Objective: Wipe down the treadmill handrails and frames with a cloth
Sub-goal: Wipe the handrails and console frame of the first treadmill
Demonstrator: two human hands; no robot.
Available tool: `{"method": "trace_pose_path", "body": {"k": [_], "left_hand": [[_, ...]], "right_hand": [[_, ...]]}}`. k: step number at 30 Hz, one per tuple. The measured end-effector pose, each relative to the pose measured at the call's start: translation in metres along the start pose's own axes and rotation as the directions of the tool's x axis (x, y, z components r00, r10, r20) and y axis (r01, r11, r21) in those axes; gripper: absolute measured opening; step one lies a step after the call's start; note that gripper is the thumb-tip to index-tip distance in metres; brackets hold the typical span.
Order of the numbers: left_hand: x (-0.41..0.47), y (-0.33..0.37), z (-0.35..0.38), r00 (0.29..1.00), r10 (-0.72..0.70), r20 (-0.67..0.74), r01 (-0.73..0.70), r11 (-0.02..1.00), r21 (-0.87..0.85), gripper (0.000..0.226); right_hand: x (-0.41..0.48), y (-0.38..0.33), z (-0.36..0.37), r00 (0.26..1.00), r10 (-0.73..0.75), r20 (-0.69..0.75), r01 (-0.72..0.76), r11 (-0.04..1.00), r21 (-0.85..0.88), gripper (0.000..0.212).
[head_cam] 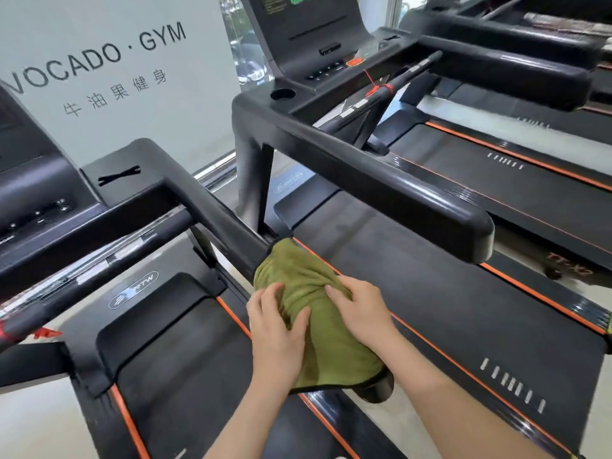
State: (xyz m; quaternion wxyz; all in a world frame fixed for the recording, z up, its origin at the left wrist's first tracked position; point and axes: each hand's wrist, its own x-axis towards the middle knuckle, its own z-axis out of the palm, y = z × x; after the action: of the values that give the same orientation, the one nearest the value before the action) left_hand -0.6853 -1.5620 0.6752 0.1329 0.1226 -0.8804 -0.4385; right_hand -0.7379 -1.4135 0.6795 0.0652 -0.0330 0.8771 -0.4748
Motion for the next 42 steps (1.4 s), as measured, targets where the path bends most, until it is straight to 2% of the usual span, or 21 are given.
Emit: {"method": "trace_pose_path", "body": {"k": [2,4,7,9,10,12,13,15,16,17,20,22,24,26,27,31,33,34,37,40,42], "left_hand": [[0.000,0.003,-0.001,0.992,-0.102,0.075,0.107,0.993,-0.057,0.034],[0.005,0.016,-0.008,0.985,-0.062,0.161,0.070,0.997,-0.040,0.027],[0.013,0.039,-0.027,0.980,0.053,0.194,-0.022,0.987,-0.162,0.016],[0.016,0.042,-0.039,0.979,0.116,0.170,-0.094,0.987,-0.134,0.016],[0.017,0.038,-0.042,0.976,0.162,0.148,-0.156,0.987,-0.046,0.017],[0.017,0.024,-0.042,0.944,0.304,0.125,-0.321,0.936,0.142,0.021],[0.016,0.016,-0.038,0.897,0.403,0.184,-0.435,0.879,0.195,0.022],[0.009,0.000,-0.023,0.716,0.546,0.434,-0.682,0.679,0.270,0.039],[0.004,-0.006,-0.015,0.625,0.545,0.559,-0.765,0.571,0.299,0.053],[0.000,-0.011,-0.010,0.578,0.519,0.630,-0.803,0.500,0.325,0.064],[0.015,-0.027,-0.008,0.492,0.545,0.678,-0.868,0.370,0.333,0.072],[0.041,-0.033,-0.012,0.415,0.557,0.719,-0.909,0.291,0.299,0.074],[0.072,-0.038,-0.021,0.383,0.555,0.739,-0.922,0.274,0.273,0.074],[0.106,-0.041,-0.032,0.399,0.551,0.733,-0.914,0.297,0.275,0.070],[0.123,-0.044,-0.037,0.442,0.543,0.714,-0.894,0.330,0.303,0.065],[0.155,-0.046,-0.036,0.711,0.480,0.513,-0.700,0.555,0.450,0.047],[0.137,-0.041,-0.025,0.775,0.460,0.433,-0.629,0.625,0.462,0.043],[0.119,-0.035,-0.018,0.775,0.478,0.414,-0.630,0.635,0.446,0.040],[0.074,-0.028,-0.008,0.664,0.550,0.506,-0.740,0.580,0.340,0.042],[0.077,-0.033,-0.019,0.477,0.555,0.682,-0.860,0.454,0.233,0.058],[0.104,-0.039,-0.029,0.329,0.562,0.759,-0.931,0.327,0.162,0.073]], "right_hand": [[-0.008,0.001,-0.011,0.996,0.042,-0.081,-0.038,0.998,0.058,0.018],[-0.010,-0.010,-0.025,0.994,0.035,-0.108,-0.024,0.995,0.101,0.018],[-0.012,-0.042,-0.052,0.989,0.140,0.038,-0.142,0.882,0.450,0.013],[-0.013,-0.054,-0.065,0.984,0.159,0.077,-0.176,0.842,0.510,0.013],[-0.014,-0.052,-0.069,0.986,0.162,0.035,-0.162,0.893,0.419,0.022],[-0.020,-0.041,-0.069,0.985,0.174,0.009,-0.174,0.984,0.037,0.060],[-0.028,-0.036,-0.061,0.981,0.171,0.094,-0.157,0.978,-0.138,0.083],[-0.049,-0.018,-0.030,0.939,0.173,0.297,-0.062,0.935,-0.348,0.109],[-0.058,-0.008,-0.014,0.940,0.169,0.298,-0.024,0.901,-0.433,0.110],[-0.064,-0.001,-0.002,0.957,0.150,0.248,-0.005,0.863,-0.504,0.104],[-0.058,0.003,0.009,0.988,0.087,0.125,0.000,0.821,-0.571,0.083],[-0.047,-0.003,0.013,0.988,0.075,0.137,0.029,0.774,-0.632,0.084],[-0.031,-0.014,0.023,0.990,0.056,0.129,0.048,0.733,-0.678,0.083],[-0.003,-0.029,0.038,0.991,0.033,0.130,0.059,0.759,-0.648,0.079],[0.015,-0.038,0.046,0.989,0.041,0.142,0.054,0.794,-0.606,0.078],[0.064,-0.063,0.062,0.965,0.083,0.247,0.042,0.886,-0.463,0.078],[0.046,-0.060,0.057,0.970,0.071,0.234,0.057,0.866,-0.497,0.074],[0.031,-0.053,0.049,0.979,0.059,0.195,0.057,0.839,-0.542,0.072],[-0.014,-0.028,0.030,0.997,-0.049,0.052,0.071,0.763,-0.643,0.075],[-0.021,-0.024,0.024,0.981,0.162,0.107,-0.059,0.775,-0.630,0.082],[-0.007,-0.029,0.032,0.975,0.194,0.103,-0.084,0.762,-0.642,0.080]]}}
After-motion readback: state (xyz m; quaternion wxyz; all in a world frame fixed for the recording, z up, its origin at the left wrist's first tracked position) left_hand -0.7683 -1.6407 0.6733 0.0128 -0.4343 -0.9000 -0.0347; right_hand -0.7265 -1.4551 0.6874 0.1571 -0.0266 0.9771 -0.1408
